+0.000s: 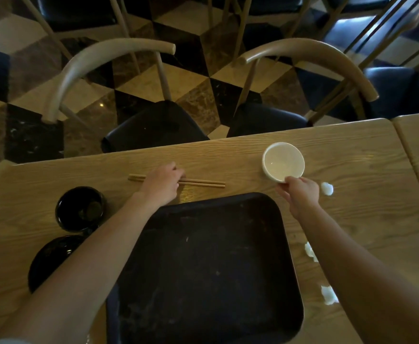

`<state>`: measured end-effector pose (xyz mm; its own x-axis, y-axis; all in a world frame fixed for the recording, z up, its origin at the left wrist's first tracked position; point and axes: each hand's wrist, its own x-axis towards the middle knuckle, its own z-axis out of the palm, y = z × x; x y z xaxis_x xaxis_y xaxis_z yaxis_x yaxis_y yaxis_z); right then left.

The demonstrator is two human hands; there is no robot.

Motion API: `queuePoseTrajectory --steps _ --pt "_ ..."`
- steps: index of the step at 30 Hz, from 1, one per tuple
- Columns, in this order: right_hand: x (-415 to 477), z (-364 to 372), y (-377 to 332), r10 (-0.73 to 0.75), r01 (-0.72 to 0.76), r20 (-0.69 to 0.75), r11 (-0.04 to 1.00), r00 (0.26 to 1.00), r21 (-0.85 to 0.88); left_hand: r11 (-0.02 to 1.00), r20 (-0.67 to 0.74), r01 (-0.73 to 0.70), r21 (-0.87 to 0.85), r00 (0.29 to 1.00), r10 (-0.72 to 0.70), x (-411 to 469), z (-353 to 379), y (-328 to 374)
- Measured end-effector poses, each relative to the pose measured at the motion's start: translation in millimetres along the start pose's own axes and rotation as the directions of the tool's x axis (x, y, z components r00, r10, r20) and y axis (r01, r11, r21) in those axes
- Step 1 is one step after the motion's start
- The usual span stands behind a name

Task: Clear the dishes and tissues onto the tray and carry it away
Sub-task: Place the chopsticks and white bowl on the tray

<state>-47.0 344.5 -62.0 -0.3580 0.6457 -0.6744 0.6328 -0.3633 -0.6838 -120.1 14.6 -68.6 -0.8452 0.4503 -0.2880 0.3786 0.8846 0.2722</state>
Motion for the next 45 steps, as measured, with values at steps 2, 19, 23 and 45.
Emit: queuePoseTrajectory --steps 2,19,23,45 --pt "0 -1 0 -0.004 0.005 -0.016 0.999 1.000 0.051 1.000 0.009 -0.022 0.013 1.000 0.022 3 0 -1" --pt "-13 -17 -17 -0.012 0.014 -0.020 0.995 1.000 0.095 0.977 0.058 -0.166 0.134 0.985 0.160 5 -9 3" --pt "-23 -29 -24 -0.010 0.006 0.054 0.998 0.998 0.070 0.976 0.013 -0.161 0.150 0.987 0.161 -7 -19 18" --pt "-67 -61 52 -0.006 0.031 0.311 0.997 0.950 -0.075 0.965 -0.022 -0.063 0.253 0.997 0.071 -98 45 52"
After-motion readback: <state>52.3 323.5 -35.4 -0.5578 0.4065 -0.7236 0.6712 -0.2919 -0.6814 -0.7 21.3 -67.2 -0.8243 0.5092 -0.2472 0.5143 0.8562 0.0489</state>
